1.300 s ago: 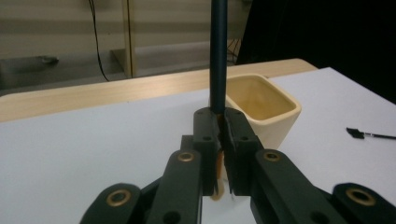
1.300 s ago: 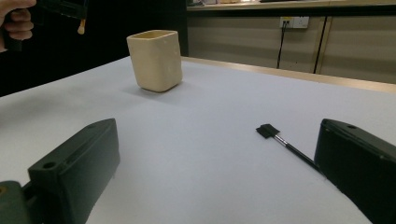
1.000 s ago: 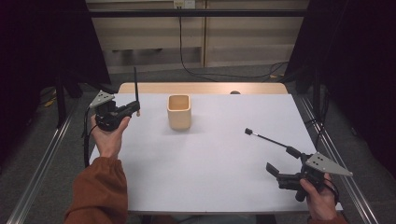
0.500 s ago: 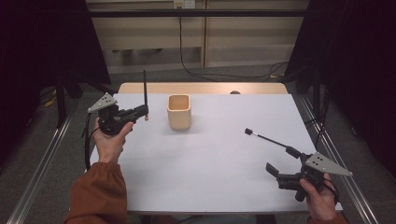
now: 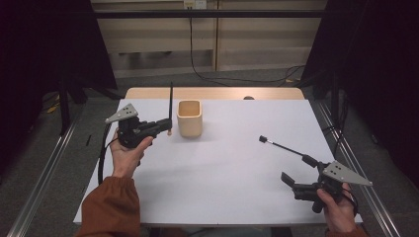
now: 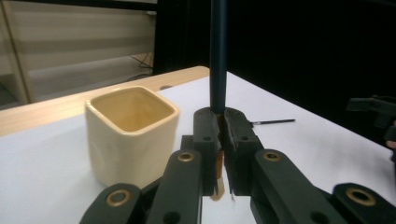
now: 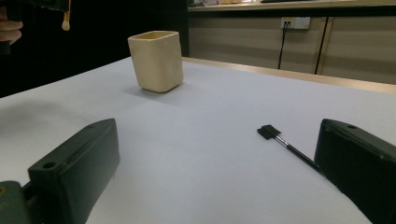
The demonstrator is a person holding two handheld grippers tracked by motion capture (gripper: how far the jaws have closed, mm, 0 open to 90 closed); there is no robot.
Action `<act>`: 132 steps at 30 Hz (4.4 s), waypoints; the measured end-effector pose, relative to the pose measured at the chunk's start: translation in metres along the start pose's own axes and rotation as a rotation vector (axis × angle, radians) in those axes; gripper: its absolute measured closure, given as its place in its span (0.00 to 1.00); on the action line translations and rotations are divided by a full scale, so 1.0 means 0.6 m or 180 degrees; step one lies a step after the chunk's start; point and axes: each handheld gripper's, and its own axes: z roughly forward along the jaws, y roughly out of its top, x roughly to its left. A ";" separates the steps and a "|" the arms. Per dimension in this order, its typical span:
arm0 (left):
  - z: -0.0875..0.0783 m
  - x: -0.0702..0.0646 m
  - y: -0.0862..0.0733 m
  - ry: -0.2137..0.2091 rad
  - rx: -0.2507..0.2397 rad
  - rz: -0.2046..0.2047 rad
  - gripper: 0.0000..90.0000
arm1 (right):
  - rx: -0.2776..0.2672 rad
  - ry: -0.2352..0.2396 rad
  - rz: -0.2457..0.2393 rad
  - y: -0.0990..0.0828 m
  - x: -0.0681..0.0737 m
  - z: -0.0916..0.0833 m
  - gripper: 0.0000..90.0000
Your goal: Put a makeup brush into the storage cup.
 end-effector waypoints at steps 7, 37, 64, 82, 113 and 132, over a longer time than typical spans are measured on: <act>0.016 -0.017 0.000 -0.0108 0.0044 0.0067 0.94 | -0.0005 0.0004 -0.0002 0.000 0.000 0.000 0.00; 0.109 -0.123 -0.006 -0.0686 0.0540 0.0375 0.94 | -0.0004 0.0071 -0.0028 0.001 0.004 0.001 0.00; 0.124 -0.139 0.010 -0.0713 0.1266 0.0486 0.94 | 0.0030 0.0098 -0.0011 0.001 0.005 0.003 0.00; 0.141 -0.156 0.013 -0.0649 0.2296 0.0799 0.94 | 0.0052 0.0147 -0.0046 0.001 0.007 0.004 0.00; 0.170 -0.157 -0.015 -0.0683 0.3108 0.1031 0.94 | 0.0042 0.0223 -0.0073 0.003 0.012 0.004 0.00; 0.167 -0.167 -0.011 -0.0735 0.3114 0.1056 0.94 | -0.0075 0.0477 -0.0160 0.086 0.014 0.024 0.00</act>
